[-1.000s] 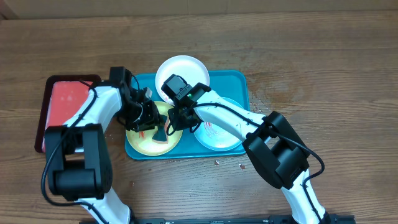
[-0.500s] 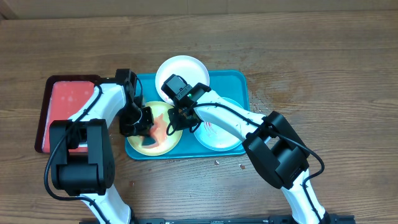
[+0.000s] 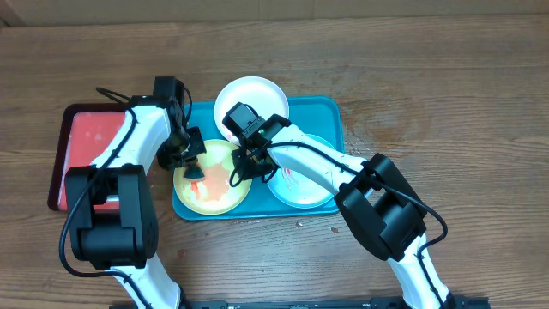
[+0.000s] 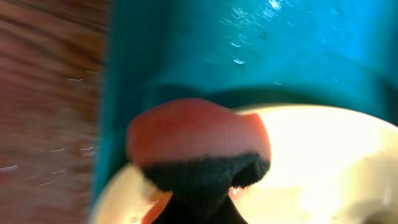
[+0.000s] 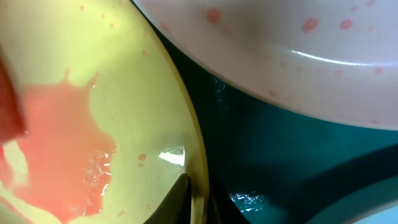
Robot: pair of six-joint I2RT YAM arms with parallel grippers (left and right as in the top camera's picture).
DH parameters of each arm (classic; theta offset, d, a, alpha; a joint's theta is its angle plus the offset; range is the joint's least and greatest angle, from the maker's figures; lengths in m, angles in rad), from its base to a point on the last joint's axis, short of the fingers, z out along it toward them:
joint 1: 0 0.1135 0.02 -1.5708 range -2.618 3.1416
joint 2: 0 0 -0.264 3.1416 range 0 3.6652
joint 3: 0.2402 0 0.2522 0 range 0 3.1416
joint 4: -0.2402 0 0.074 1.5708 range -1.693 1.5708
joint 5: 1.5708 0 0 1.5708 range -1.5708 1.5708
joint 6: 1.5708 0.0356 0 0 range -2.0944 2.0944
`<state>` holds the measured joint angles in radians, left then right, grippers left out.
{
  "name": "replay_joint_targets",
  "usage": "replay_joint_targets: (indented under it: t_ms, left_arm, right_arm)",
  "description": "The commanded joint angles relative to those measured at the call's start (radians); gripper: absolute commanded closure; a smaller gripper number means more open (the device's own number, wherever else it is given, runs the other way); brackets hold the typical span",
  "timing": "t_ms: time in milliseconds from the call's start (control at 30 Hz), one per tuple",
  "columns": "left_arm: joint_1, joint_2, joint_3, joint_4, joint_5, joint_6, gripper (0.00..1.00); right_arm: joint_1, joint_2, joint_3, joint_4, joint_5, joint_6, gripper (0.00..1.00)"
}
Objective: Clean dirty plates on tray and stack at the side
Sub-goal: 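Regrasp the sponge with the left gripper and scrub the yellow plate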
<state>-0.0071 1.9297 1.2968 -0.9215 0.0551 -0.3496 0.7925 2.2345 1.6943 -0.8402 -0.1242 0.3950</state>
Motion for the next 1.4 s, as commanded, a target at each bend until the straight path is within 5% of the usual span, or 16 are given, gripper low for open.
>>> replay_joint_targets:
  t_ms: [0, 133, 333, 467, 600, 733, 867, 1133, 1367]
  left_arm:
    - [-0.031, 0.026, -0.093, 0.027, 0.175, -0.021, 0.96]
    - [-0.035, 0.027, -0.136, 0.015, 0.128, 0.008, 0.96]
    - [0.011, 0.025, -0.13, -0.128, -0.33, -0.115, 0.96]
    - [0.036, 0.024, -0.106, -0.168, -0.395, -0.134, 0.96]
    - [0.033, 0.024, -0.084, -0.145, -0.316, -0.131, 0.96]
    - [0.012, 0.026, -0.084, -0.036, 0.195, -0.017, 0.96]
    - [-0.05, 0.026, -0.084, 0.019, 0.446, 0.04, 0.96]
    - [-0.152, 0.026, -0.084, 0.028, 0.432, 0.095, 0.96]
    - [-0.029, 0.024, -0.082, -0.021, 0.166, 0.028, 0.96]
  right_arm:
    - [0.003, 0.01, 0.013, 0.005, -0.008, -0.002, 0.9]
    - [0.003, 0.01, 0.013, 0.005, -0.008, -0.003, 0.9]
    - [0.003, 0.01, 0.013, -0.001, -0.008, -0.009, 0.9]
    - [0.003, 0.01, 0.013, -0.001, -0.008, -0.01, 0.9]
    - [0.003, 0.01, 0.013, 0.0, -0.008, -0.01, 0.9]
    - [0.003, 0.01, 0.013, 0.001, -0.008, -0.009, 0.9]
    - [0.003, 0.01, 0.013, 0.001, -0.009, -0.009, 0.9]
    - [0.003, 0.01, 0.013, 0.005, -0.011, -0.009, 0.9]
    - [0.003, 0.01, 0.013, 0.001, -0.011, -0.009, 0.9]
